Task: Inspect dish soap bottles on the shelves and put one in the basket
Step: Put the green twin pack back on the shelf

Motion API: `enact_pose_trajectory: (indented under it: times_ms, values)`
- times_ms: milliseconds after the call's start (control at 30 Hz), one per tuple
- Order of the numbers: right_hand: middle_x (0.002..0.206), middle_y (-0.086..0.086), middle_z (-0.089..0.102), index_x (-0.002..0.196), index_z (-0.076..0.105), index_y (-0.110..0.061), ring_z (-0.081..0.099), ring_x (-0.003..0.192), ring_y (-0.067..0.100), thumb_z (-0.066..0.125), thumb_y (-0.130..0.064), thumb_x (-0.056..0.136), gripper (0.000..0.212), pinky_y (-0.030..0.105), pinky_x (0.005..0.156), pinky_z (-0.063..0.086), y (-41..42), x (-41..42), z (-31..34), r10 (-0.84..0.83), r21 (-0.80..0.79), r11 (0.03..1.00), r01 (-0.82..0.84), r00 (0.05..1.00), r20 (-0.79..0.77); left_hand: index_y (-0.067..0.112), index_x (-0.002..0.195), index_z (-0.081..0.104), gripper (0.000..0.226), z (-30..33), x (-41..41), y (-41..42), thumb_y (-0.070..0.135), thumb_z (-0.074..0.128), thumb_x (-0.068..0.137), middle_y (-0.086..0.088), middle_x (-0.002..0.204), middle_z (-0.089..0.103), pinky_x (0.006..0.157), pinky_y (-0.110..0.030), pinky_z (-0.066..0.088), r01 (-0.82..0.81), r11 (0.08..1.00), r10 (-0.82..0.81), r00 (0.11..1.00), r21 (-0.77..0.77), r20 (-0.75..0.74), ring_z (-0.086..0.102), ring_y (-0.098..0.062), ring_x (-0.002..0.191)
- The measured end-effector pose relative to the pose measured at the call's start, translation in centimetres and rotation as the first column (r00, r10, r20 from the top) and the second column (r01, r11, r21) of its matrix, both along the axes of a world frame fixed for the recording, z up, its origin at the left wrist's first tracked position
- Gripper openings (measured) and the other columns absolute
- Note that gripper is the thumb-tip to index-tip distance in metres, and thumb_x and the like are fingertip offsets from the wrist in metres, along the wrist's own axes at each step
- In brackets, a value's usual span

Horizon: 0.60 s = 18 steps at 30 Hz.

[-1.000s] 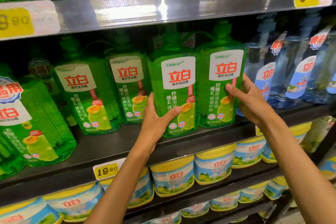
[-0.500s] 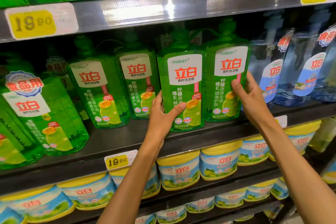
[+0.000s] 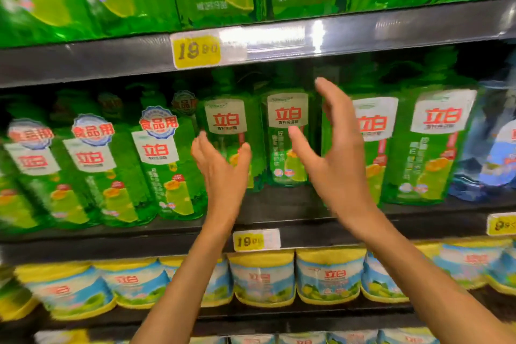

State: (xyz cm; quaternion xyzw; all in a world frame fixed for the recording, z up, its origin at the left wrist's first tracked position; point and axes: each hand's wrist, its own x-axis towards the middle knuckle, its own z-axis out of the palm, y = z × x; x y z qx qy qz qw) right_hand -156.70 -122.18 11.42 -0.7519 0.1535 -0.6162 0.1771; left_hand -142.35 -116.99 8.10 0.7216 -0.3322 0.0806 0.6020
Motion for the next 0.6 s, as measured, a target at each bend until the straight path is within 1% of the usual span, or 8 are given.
enact_pose_trajectory:
  times_ms: [67,167,267,300,367,433,500,600]
  values:
    - [0.121,0.010,0.046,0.126,0.045,0.003,0.045,0.118,0.026,0.066,-0.022,0.092,0.047,0.035,0.102,0.038,-0.2,3.9,0.6,0.008,0.190,0.981,0.028,0.982,-0.186,-0.002,0.149,0.003,0.091,-0.3,1.1,-0.3,0.030,0.064,0.090,-0.018,0.158,0.004,0.118,-0.032,0.009,0.038,0.994,-0.037,0.999,0.107,-0.019,0.005,-0.026,0.147]
    - [0.109,0.025,0.059,0.102,0.057,0.006,0.052,0.108,0.037,0.058,-0.031,0.095,0.037,0.043,0.093,0.036,-2.7,7.2,0.4,-0.158,0.315,0.894,0.320,0.881,-0.446,-0.006,0.147,0.004,0.100,-0.9,2.4,-1.2,0.038,0.069,0.084,-0.023,0.157,0.008,0.118,-0.033,0.009,0.080,0.986,-0.063,0.991,0.145,-0.120,0.008,-0.029,0.146]
    - [0.097,0.031,0.067,0.087,0.064,0.013,0.061,0.096,0.043,0.060,-0.026,0.091,0.039,0.042,0.083,0.043,-4.5,8.4,-0.6,-0.176,0.474,0.805,0.358,0.906,-0.385,-0.008,0.139,0.022,0.096,-1.0,3.8,-2.0,0.039,0.077,0.076,-0.025,0.147,0.029,0.114,-0.038,0.024,0.061,0.988,-0.026,0.971,0.142,-0.236,0.028,-0.034,0.138]
    - [0.100,0.031,0.067,0.093,0.065,0.015,0.062,0.099,0.043,0.062,-0.028,0.090,0.043,0.041,0.085,0.044,-4.8,8.7,-0.9,-0.170,0.527,0.777,0.344,0.921,-0.351,-0.009,0.138,0.023,0.098,-1.2,4.0,-2.1,0.040,0.078,0.074,-0.025,0.146,0.029,0.113,-0.038,0.025,0.062,0.986,-0.021,0.969,0.158,-0.247,0.028,-0.034,0.137]
    - [0.115,0.030,0.064,0.115,0.061,0.014,0.059,0.110,0.042,0.066,-0.046,0.087,0.066,0.042,0.094,0.046,-5.2,9.3,-1.6,-0.151,0.615,0.727,0.306,0.945,-0.291,-0.009,0.140,0.021,0.101,-1.9,3.9,-2.3,0.040,0.079,0.073,-0.025,0.146,0.029,0.113,-0.039,0.025,0.044,0.988,-0.006,0.971,0.151,-0.241,0.028,-0.036,0.137]
    - [0.125,0.028,0.060,0.126,0.053,0.011,0.055,0.116,0.041,0.064,-0.058,0.083,0.082,0.046,0.099,0.043,-5.4,9.7,-2.1,-0.174,0.639,0.704,0.310,0.948,-0.268,-0.007,0.145,0.015,0.103,-2.2,3.5,-2.3,0.039,0.077,0.077,-0.025,0.150,0.023,0.115,-0.039,0.021,0.033,0.989,0.000,0.974,0.145,-0.225,0.022,-0.036,0.140]
    - [0.132,0.028,0.054,0.132,0.045,0.010,0.049,0.122,0.042,0.065,-0.056,0.084,0.084,0.048,0.103,0.039,-5.4,10.0,-2.5,-0.225,0.613,0.713,0.340,0.939,-0.260,-0.004,0.148,0.001,0.107,-2.5,2.7,-2.1,0.037,0.073,0.081,-0.022,0.156,0.010,0.118,-0.038,0.013,0.024,0.986,0.009,0.981,0.164,-0.196,0.011,-0.033,0.145]
    - [0.142,0.031,0.040,0.139,0.031,0.012,0.035,0.133,0.042,0.064,-0.038,0.091,0.077,0.046,0.109,0.026,-4.3,10.1,-3.2,-0.322,0.535,0.723,0.437,0.898,-0.298,-0.002,0.148,-0.010,0.108,-3.1,0.6,-1.1,0.029,0.071,0.084,-0.019,0.158,-0.001,0.119,-0.036,0.005,0.027,0.987,-0.006,0.992,0.158,-0.129,0.000,-0.030,0.147]
